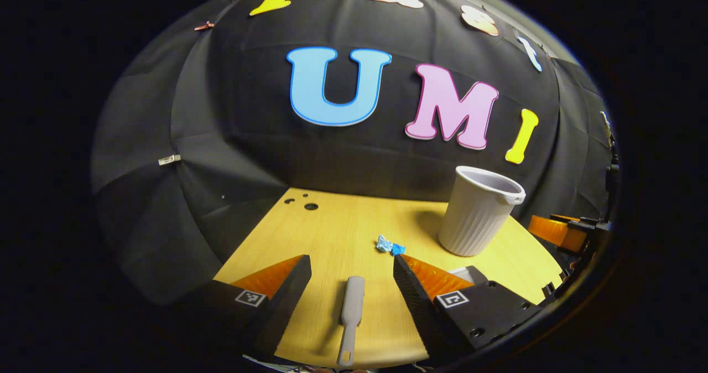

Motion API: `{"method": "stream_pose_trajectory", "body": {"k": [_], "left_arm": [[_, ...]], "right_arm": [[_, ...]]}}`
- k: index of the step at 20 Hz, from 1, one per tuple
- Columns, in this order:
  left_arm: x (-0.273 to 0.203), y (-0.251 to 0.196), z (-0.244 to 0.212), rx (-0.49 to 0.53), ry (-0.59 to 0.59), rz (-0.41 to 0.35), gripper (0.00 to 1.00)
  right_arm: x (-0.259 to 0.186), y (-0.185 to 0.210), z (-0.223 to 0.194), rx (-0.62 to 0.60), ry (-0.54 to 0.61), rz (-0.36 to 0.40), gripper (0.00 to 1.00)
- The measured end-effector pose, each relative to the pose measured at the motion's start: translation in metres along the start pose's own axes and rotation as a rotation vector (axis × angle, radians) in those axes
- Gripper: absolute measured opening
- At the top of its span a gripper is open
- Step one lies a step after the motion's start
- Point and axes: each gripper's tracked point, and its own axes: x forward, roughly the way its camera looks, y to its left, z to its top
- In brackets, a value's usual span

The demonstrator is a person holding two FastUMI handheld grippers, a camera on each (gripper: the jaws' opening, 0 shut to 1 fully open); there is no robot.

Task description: Pick up the small broom and dustpan from the desktop, sweep the trash into the dustpan with the broom, and then empty the trash into the garbage bin.

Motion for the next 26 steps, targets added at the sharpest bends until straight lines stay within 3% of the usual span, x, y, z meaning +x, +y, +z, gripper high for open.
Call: {"method": "stream_pose_trajectory", "body": {"k": [7, 8, 10, 17, 26], "left_arm": [[0.024, 0.004, -0.075, -0.007, 0.281, -0.003, 0.96], [0.027, 0.006, -0.087, -0.013, 0.321, -0.002, 0.92], [0.031, 0.009, -0.113, -0.02, 0.405, -0.004, 0.96], [0.047, 0.016, -0.173, 0.038, 0.64, 0.012, 0.96], [0.064, 0.019, -0.22, 0.116, 0.854, 0.029, 0.96]], "right_arm": [[0.01, 0.0, -0.014, -0.031, 0.047, 0.02, 0.99], [0.01, -0.001, -0.016, -0.04, 0.055, 0.02, 0.99], [0.012, -0.005, -0.022, -0.053, 0.073, 0.018, 0.99], [0.01, -0.015, -0.043, -0.059, 0.138, 0.011, 0.99], [0.001, -0.035, -0.073, 0.009, 0.216, -0.016, 0.99]]}}
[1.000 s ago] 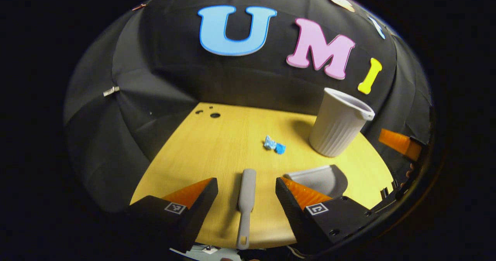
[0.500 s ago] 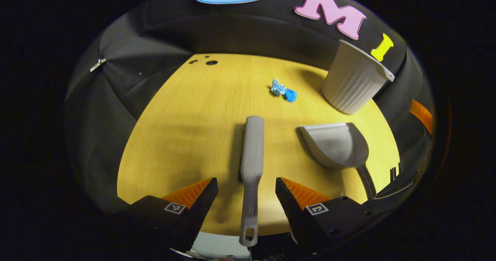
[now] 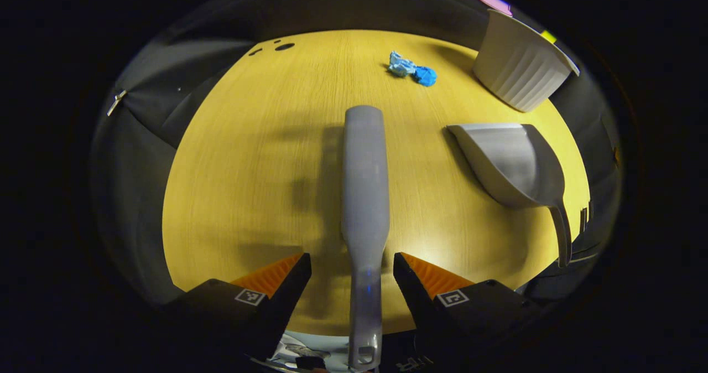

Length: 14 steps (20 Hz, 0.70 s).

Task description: Pick up the small broom and dustpan from the desktop, sweep the trash into the dustpan with the broom, and then empty the trash into the garbage bin.

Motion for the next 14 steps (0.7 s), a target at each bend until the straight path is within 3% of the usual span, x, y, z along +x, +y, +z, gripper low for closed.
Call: {"method": "stream_pose_trajectory", "body": {"k": [1, 2, 5, 6, 11, 12, 13, 14], "left_arm": [[0.003, 0.001, -0.001, 0.004, 0.02, 0.006, 1.0], [0.005, 0.002, -0.001, 0.013, 0.035, 0.012, 0.96], [0.01, -0.003, 0.001, 0.046, 0.07, 0.017, 0.95], [0.012, -0.004, 0.003, 0.059, 0.078, 0.018, 0.87], [0.014, -0.011, 0.004, 0.05, 0.122, 0.009, 0.66], [0.015, -0.009, 0.004, 0.053, 0.122, 0.009, 0.53], [0.014, -0.008, 0.005, 0.053, 0.118, 0.01, 0.52], [0.008, -0.006, 0.005, 0.045, 0.116, 0.006, 0.33]], "right_arm": [[0.001, -0.002, -0.002, 0.005, 0.001, -0.001, 0.99], [0.002, -0.002, -0.003, 0.012, 0.003, 0.0, 0.99], [0.005, -0.004, -0.011, 0.043, 0.019, 0.003, 0.99], [0.006, -0.005, -0.013, 0.056, 0.026, 0.003, 0.99], [0.012, -0.007, -0.025, 0.086, 0.072, 0.015, 0.99], [0.012, -0.006, -0.027, 0.085, 0.082, 0.019, 0.99], [0.012, -0.005, -0.029, 0.084, 0.092, 0.026, 0.99], [0.013, -0.001, -0.033, 0.092, 0.108, 0.042, 0.99]]}}
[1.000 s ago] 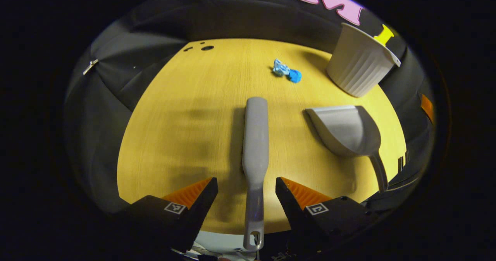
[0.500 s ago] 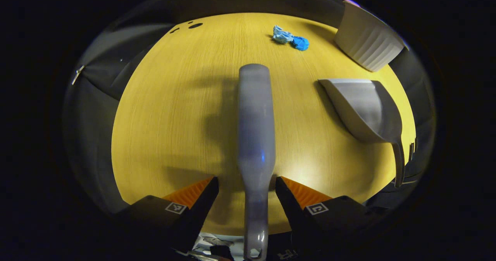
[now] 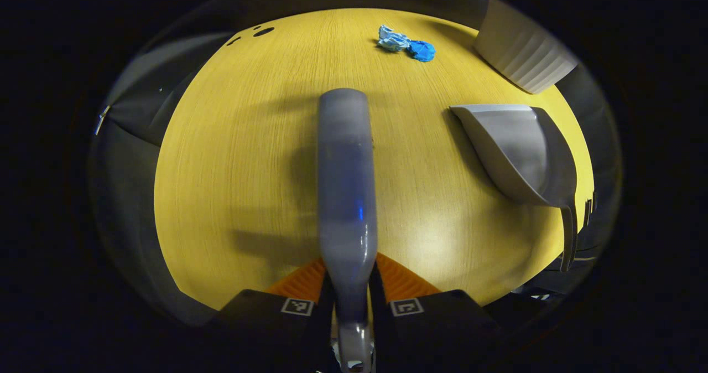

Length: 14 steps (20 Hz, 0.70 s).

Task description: Pick up the small broom and dustpan from the desktop, sweep the trash into the dustpan with the broom, and then empty the trash into the garbage bin.

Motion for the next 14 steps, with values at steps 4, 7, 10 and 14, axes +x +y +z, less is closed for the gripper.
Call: {"method": "stream_pose_trajectory", "body": {"k": [4, 7, 10, 14], "left_arm": [[0.003, 0.001, 0.004, -0.019, -0.082, -0.027, 0.3], [0.0, 0.001, -0.001, -0.086, -0.136, -0.084, 0.24], [-0.008, 0.012, -0.003, -0.106, -0.183, -0.101, 0.24], [-0.026, 0.027, -0.002, -0.11, -0.25, -0.12, 0.24]], "right_arm": [[0.003, 0.008, -0.007, 0.002, 0.036, 0.024, 0.99], [0.004, 0.017, -0.016, -0.05, 0.077, 0.04, 0.99], [0.006, 0.031, -0.033, -0.053, 0.152, 0.073, 0.99], [0.01, 0.036, -0.061, -0.113, 0.255, 0.058, 0.99]]}}
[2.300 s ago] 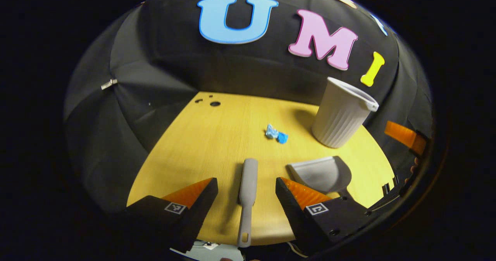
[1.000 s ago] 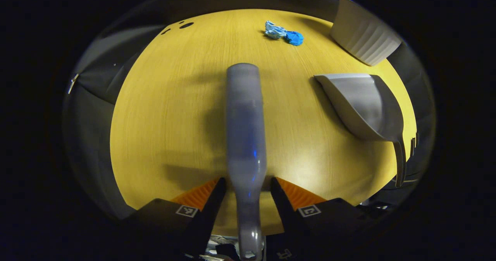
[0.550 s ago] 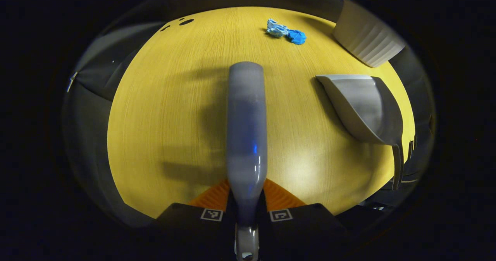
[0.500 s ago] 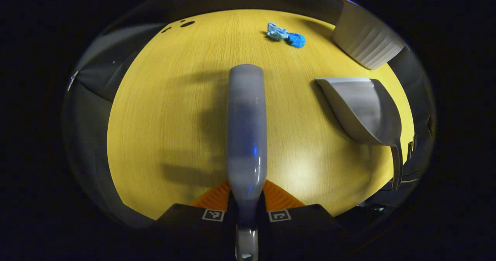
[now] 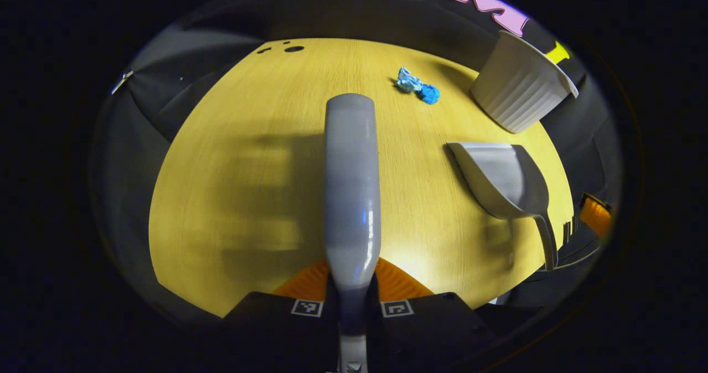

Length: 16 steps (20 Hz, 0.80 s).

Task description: Pick up the small broom and dustpan from the desktop, sweep the trash into the dustpan with the broom, and then empty the trash into the garbage bin.

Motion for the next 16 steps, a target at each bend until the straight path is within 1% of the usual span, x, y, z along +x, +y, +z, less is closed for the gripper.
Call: {"method": "stream_pose_trajectory", "body": {"k": [3, 5, 7, 9, 10, 11, 12, 14, 16], "left_arm": [[-0.018, 0.01, 0.003, 0.014, -0.049, 0.002, 0.24], [-0.03, 0.02, 0.003, 0.032, -0.077, 0.006, 0.24], [-0.041, 0.028, -0.002, 0.03, -0.087, 0.003, 0.24], [-0.05, 0.037, -0.008, 0.026, -0.093, 0.001, 0.23], [-0.053, 0.043, -0.013, 0.029, -0.098, 0.008, 0.24], [-0.057, 0.049, -0.017, 0.028, -0.099, 0.017, 0.21], [-0.059, 0.054, -0.024, 0.019, -0.095, 0.026, 0.24], [-0.064, 0.058, -0.035, -0.016, -0.081, 0.028, 0.23], [-0.067, 0.061, -0.042, -0.025, -0.063, 0.032, 0.24]], "right_arm": [[0.019, -0.01, -0.022, -0.029, 0.101, -0.076, 0.99], [0.034, -0.012, -0.04, -0.044, 0.186, -0.103, 0.99], [0.048, -0.013, -0.055, -0.062, 0.244, -0.118, 1.0], [0.061, -0.022, -0.06, -0.076, 0.259, -0.156, 0.99], [0.065, -0.024, -0.061, -0.064, 0.265, -0.167, 0.98], [0.07, -0.024, -0.063, -0.041, 0.27, -0.169, 0.99], [0.076, -0.025, -0.064, -0.015, 0.276, -0.17, 0.99], [0.085, -0.024, -0.066, 0.022, 0.293, -0.168, 0.98], [0.091, -0.026, -0.073, 0.017, 0.322, -0.173, 0.98]]}}
